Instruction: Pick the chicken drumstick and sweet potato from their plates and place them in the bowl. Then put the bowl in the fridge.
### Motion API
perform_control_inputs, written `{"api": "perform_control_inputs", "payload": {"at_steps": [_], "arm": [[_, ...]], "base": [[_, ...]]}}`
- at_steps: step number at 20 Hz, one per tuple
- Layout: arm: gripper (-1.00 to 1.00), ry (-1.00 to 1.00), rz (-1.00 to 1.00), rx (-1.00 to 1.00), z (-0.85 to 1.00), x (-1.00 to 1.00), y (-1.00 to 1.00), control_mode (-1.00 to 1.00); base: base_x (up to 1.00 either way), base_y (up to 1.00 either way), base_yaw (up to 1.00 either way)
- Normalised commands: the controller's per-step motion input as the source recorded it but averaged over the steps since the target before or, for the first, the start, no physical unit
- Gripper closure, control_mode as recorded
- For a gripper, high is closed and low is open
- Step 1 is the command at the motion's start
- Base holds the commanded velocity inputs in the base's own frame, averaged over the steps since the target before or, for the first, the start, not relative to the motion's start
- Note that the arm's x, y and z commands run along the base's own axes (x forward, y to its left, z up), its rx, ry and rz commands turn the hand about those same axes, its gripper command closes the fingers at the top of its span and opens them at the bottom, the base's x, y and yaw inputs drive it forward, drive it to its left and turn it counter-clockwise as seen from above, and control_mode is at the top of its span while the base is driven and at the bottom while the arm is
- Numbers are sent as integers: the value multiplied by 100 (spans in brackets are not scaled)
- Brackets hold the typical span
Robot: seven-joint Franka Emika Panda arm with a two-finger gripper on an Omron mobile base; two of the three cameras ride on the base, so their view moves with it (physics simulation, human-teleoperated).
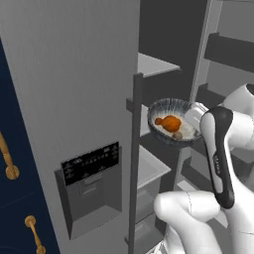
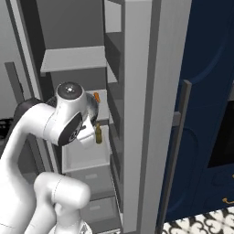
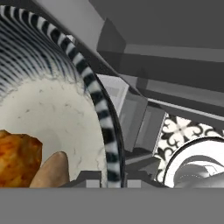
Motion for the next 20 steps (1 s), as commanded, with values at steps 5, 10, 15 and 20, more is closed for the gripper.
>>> {"api": "perform_control_inputs", "payload": {"at_steps": [5,10,15,20], "arm": [[100,-2,5,5,-12,67,29,-100],[100,0,0,1,-22,86,33,-100],[100,0,0,2,-28,93,9,-100],[100,0,0,0,-28,67,17,-100]], "base": [[0,0,0],[0,0,0],[0,0,0],[0,0,0]]}}
